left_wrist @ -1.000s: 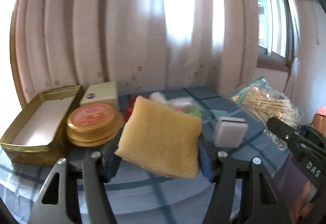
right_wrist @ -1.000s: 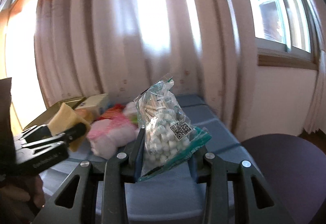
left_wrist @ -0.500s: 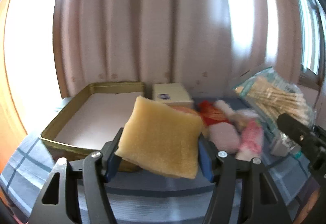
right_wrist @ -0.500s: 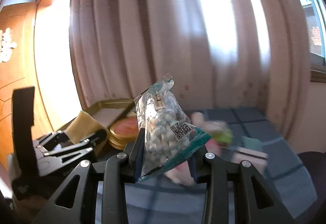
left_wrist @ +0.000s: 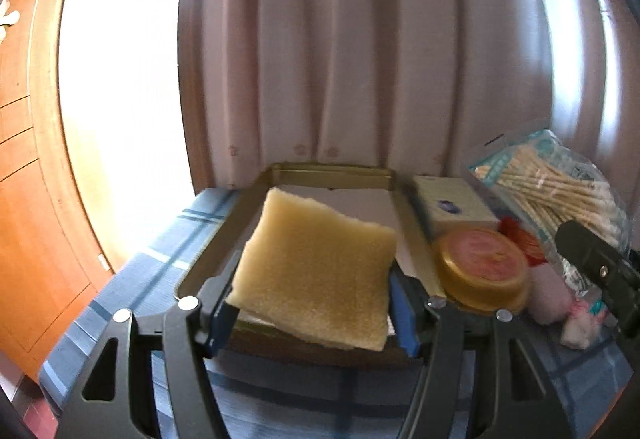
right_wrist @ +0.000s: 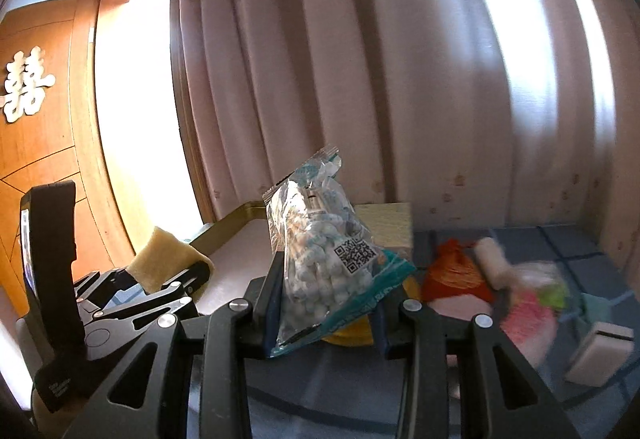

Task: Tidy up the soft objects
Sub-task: 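Carry both items over the gold tin tray and open both tools to release them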

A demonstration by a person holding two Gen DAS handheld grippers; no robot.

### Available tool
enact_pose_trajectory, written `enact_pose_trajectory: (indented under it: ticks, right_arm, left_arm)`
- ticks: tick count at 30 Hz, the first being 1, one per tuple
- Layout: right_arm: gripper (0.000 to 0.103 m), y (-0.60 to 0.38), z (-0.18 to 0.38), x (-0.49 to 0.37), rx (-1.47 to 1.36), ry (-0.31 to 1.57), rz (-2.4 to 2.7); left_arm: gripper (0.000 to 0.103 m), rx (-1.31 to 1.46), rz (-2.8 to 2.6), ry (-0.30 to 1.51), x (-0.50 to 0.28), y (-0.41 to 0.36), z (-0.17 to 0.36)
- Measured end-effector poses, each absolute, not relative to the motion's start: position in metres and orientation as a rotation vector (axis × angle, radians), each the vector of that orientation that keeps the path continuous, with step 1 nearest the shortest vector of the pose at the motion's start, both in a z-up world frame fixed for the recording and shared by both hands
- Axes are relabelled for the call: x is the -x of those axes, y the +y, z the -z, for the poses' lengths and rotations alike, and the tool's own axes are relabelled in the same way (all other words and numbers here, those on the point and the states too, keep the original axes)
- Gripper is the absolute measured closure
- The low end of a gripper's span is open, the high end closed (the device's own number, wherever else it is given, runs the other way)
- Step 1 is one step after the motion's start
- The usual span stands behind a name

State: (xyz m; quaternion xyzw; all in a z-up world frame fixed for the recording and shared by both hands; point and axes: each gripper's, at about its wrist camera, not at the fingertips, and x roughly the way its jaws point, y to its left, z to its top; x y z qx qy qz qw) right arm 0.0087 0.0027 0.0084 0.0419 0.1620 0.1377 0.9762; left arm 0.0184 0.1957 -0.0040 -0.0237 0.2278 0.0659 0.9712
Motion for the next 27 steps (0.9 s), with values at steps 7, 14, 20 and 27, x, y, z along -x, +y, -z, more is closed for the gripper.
enact_pose_trajectory:
  ticks: [7, 14, 20, 27]
  right_arm:
    - [0.064, 0.033, -0.009, -0.043, -0.075, 0.329, -0.297]
    - [0.064, 0.057, 0.0, -0.077, -0.077, 0.394, -0.309]
    - [0.064, 0.073, 0.012, -0.096, -0.053, 0.438, -0.306]
    - [0.064, 0.082, 0.018, -0.102, -0.049, 0.473, -0.323]
  left_arm:
    - [0.039, 0.051, -0.185, 0.496, -0.044, 0.225, 0.006]
    - [0.039, 0.04, -0.215, 0.551, -0.067, 0.238, 0.014]
    - [0.039, 0.051, -0.219, 0.59, -0.081, 0.239, 0.021]
    - [0.039, 0.021, -0.267, 0.614, -0.091, 0.236, 0.023]
